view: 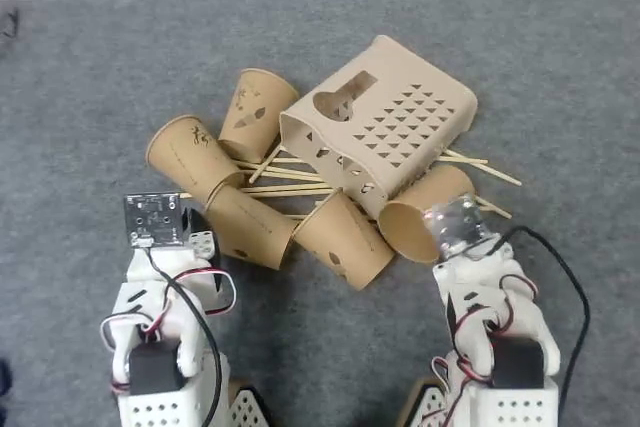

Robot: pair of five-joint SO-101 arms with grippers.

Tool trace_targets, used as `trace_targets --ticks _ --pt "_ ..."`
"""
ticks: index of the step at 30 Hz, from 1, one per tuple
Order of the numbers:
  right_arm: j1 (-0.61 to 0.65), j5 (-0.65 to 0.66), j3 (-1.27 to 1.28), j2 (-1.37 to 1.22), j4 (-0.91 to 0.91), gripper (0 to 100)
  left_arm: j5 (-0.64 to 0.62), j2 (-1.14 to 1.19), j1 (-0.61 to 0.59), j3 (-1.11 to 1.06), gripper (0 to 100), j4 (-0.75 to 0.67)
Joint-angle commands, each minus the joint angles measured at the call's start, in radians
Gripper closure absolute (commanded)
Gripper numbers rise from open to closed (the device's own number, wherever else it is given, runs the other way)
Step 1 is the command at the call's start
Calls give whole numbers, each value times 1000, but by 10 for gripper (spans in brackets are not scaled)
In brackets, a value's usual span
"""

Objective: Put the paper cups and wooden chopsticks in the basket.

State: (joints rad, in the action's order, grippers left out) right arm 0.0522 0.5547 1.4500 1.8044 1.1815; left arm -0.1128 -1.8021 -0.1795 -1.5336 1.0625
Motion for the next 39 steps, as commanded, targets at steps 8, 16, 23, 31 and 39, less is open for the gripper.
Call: trace_targets --ticks 8,16,23,31,39 --pt "4 138 -98 10 -64 990 -5 -17 -150 -94 985 -175" --pt "8 107 -138 4 -254 774 -3 -17 -292 -119 984 -241" --pt "16 97 -135 -1 -435 881 -3 -17 -292 -120 984 -241" --pt "28 -71 -359 -312 -446 823 -3 -17 -290 -122 984 -242" --pt "220 -189 -784 -839 -280 822 -5 -17 -290 -130 984 -242"
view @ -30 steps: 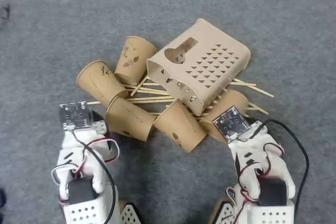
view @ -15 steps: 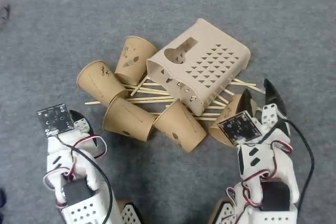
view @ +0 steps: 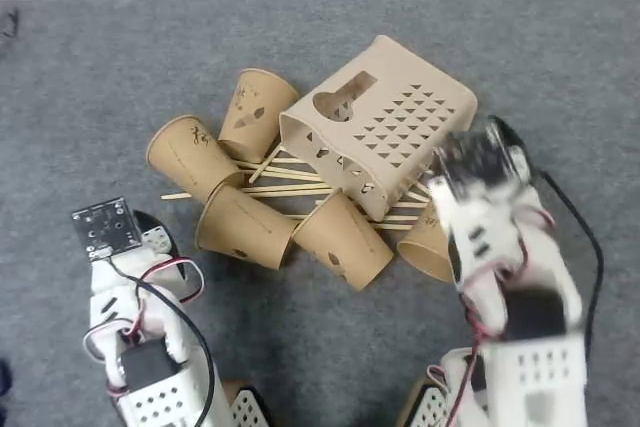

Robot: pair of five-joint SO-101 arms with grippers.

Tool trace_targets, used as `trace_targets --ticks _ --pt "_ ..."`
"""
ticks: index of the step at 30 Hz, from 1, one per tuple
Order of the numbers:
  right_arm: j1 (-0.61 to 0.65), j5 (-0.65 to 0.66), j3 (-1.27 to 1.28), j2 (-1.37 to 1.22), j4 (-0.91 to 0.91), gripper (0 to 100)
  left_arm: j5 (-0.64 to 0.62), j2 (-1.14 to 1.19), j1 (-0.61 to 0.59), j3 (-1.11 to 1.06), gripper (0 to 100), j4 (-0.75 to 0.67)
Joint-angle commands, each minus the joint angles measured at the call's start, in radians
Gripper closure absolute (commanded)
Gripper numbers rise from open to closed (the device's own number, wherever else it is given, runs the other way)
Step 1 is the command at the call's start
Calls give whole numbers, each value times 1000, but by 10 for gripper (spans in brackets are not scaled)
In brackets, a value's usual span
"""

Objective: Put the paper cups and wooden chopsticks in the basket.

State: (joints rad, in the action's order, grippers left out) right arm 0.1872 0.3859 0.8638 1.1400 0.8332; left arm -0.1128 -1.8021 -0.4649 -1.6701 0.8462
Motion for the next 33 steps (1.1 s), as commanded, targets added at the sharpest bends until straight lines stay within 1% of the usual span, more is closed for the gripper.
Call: trace_targets --ticks 1,10,13,15,18,23,28,33 --pt "116 -18 -253 -232 102 822 -5 -17 -5 7 984 -26" --pt "369 -11 -804 -763 337 822 -6 -17 -2 5 984 -29" --pt "440 71 -967 -947 384 822 -6 -17 -2 4 984 -29" --pt "461 132 -1046 -1066 383 822 -6 -17 -5 4 984 -29" --pt "466 216 -1158 -1242 332 822 -6 -17 -5 2 984 -29" --pt "453 235 -1327 -1511 248 822 -6 -17 -2 1 984 -26" --pt "374 232 -1461 -1666 306 822 -6 -17 0 1 984 -26" --pt "332 232 -1527 -1682 390 822 -6 -17 2 1 984 -26"
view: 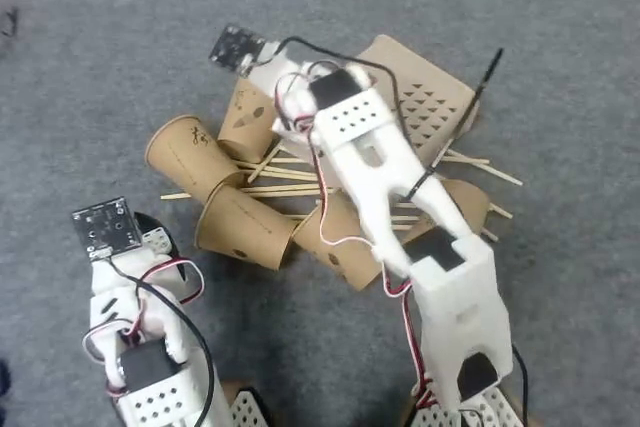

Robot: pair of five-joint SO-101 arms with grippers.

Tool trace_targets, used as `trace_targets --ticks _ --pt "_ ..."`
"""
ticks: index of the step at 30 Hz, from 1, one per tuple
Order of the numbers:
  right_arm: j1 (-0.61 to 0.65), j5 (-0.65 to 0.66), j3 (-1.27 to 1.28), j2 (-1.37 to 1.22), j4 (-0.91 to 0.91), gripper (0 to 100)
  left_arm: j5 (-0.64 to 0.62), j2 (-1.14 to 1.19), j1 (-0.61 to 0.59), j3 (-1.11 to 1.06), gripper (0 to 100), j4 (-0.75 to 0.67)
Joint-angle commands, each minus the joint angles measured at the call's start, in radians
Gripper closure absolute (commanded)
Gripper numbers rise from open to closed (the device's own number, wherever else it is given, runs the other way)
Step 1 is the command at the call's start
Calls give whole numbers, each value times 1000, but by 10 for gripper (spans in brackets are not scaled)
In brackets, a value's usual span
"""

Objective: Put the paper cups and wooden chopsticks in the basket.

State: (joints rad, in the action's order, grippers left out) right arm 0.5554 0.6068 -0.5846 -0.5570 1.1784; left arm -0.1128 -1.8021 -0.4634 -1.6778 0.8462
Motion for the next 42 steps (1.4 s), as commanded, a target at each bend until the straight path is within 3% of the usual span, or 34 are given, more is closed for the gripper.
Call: trace_targets --ticks 1,16,31,35,37,42 --pt "-36 11 -97 21 70 822 -6 -17 0 8 984 -26" --pt "-54 9 -129 96 266 822 -6 -17 0 8 984 -25" --pt "-77 11 89 96 147 827 -6 -17 0 7 984 -26" --pt "-85 15 86 107 148 998 -6 -17 0 7 984 -28" --pt "-90 17 86 114 150 964 -6 -17 0 7 984 -28" --pt "-96 17 86 194 154 989 -6 -17 0 7 984 -28"
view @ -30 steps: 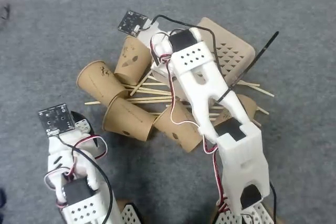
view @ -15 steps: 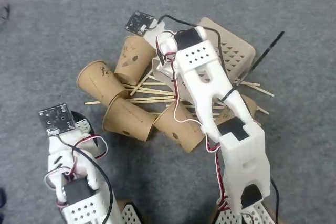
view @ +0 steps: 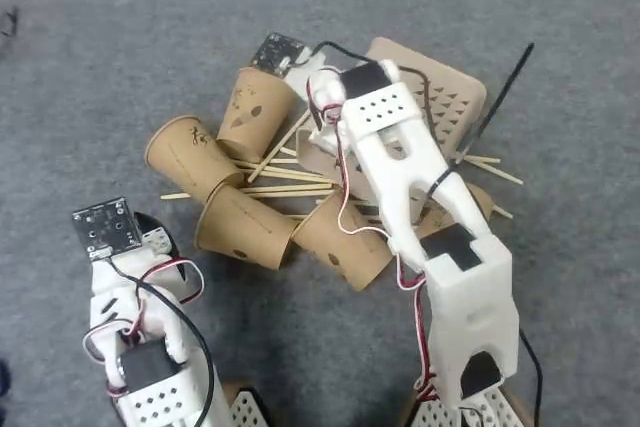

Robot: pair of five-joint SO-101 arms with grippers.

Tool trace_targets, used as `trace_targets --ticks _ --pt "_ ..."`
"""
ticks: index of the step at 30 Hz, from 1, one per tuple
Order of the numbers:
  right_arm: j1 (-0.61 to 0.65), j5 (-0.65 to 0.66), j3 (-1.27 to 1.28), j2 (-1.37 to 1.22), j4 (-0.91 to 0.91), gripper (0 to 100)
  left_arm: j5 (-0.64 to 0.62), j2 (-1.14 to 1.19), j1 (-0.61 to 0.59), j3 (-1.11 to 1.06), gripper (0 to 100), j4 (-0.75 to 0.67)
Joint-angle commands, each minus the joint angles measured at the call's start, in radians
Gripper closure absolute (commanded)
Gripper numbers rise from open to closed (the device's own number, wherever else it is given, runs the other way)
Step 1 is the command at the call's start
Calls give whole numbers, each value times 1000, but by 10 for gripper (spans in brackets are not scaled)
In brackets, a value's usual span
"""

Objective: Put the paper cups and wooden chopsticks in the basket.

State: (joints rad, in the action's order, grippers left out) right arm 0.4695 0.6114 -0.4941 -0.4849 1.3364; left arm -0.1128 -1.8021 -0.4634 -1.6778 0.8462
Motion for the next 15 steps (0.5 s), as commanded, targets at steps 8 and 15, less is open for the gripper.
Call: trace_targets --ticks 8,15 --pt "-16 74 -5 367 -13 991 -6 -17 0 7 984 -28" --pt "-182 44 -20 530 -25 991 -6 -17 0 5 984 -28"
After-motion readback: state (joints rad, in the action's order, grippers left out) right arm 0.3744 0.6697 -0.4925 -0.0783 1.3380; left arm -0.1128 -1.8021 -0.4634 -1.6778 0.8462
